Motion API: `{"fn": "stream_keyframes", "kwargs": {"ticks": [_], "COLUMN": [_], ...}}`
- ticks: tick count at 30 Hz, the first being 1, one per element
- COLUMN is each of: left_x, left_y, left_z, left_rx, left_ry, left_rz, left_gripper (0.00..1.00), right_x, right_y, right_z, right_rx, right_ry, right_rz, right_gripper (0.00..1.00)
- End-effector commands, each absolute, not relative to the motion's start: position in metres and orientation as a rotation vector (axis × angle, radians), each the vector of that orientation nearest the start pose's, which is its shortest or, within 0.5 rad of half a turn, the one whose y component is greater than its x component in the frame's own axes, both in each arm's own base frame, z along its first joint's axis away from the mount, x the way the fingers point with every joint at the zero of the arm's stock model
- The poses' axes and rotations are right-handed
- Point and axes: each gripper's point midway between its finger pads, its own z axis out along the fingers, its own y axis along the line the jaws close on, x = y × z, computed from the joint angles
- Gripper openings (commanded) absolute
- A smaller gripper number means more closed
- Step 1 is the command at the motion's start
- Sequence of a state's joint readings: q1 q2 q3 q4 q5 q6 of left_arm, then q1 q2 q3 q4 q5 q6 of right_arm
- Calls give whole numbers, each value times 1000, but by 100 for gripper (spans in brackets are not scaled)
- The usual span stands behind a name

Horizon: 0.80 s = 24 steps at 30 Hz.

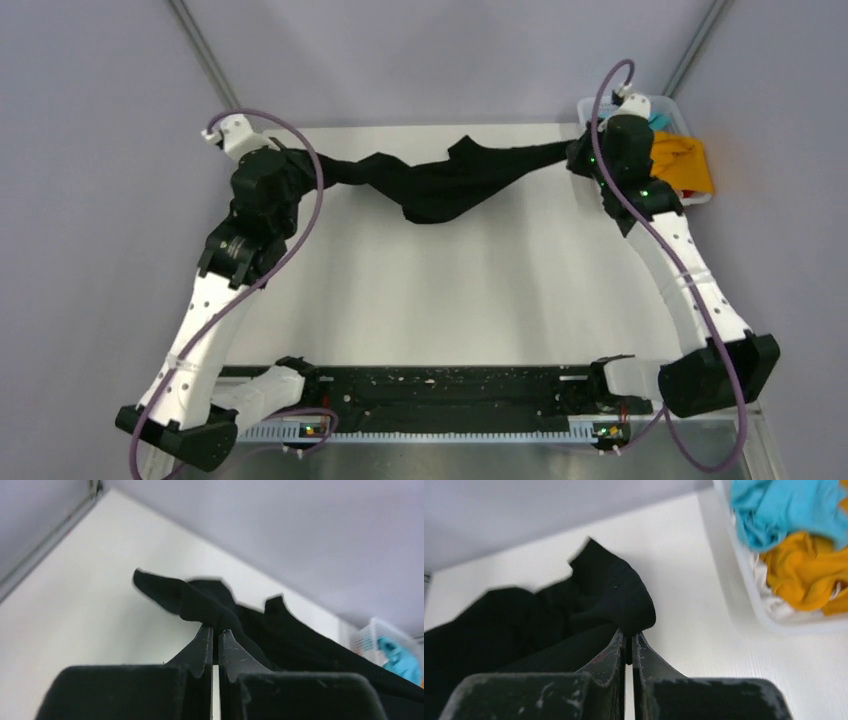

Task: Fold and stack the t-shirts
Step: Flatten out the tshirt

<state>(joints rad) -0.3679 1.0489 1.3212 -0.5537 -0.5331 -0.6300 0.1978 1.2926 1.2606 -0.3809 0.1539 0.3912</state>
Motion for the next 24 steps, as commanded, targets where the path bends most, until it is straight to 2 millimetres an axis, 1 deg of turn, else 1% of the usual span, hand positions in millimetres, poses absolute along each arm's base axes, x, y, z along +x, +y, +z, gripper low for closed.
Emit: {"fn": "stream_keyframes", "kwargs": {"ticks": [1,4,8,11,13,14,16,18,20,22,23,24], "left_x": [308,289,252,217,194,182,161,143,126,116,114,116], "left_y": [-34,-26,-20,-18,-16,-17,-17,-18,-21,-23,-25,-27], "left_z": [479,525,587,629,653,664,682,696,710,721,725,728], "left_rx": [-510,-450,-370,-298,-255,-221,-175,-135,-88,-59,-46,-35], "left_ry": [1421,1334,1201,1088,1022,990,936,890,839,802,791,789], "left_rz": [-235,-228,-270,-312,-335,-350,-371,-393,-415,-429,-433,-429], "left_gripper": [0,0,0,0,0,0,0,0,0,0,0,0], "right_x": [386,364,322,288,265,250,227,203,183,170,165,162], "right_y": [60,61,67,69,73,74,76,77,76,74,72,71], "right_z": [404,462,530,567,586,599,612,626,636,643,646,647], "right_rx": [225,173,74,-3,-59,-78,-111,-139,-156,-161,-160,-156], "right_ry": [1680,1556,1399,1331,1292,1259,1215,1163,1121,1088,1078,1071], "right_rz": [249,290,346,365,387,399,424,443,454,450,447,441], "right_gripper": [0,0,0,0,0,0,0,0,0,0,0,0]}}
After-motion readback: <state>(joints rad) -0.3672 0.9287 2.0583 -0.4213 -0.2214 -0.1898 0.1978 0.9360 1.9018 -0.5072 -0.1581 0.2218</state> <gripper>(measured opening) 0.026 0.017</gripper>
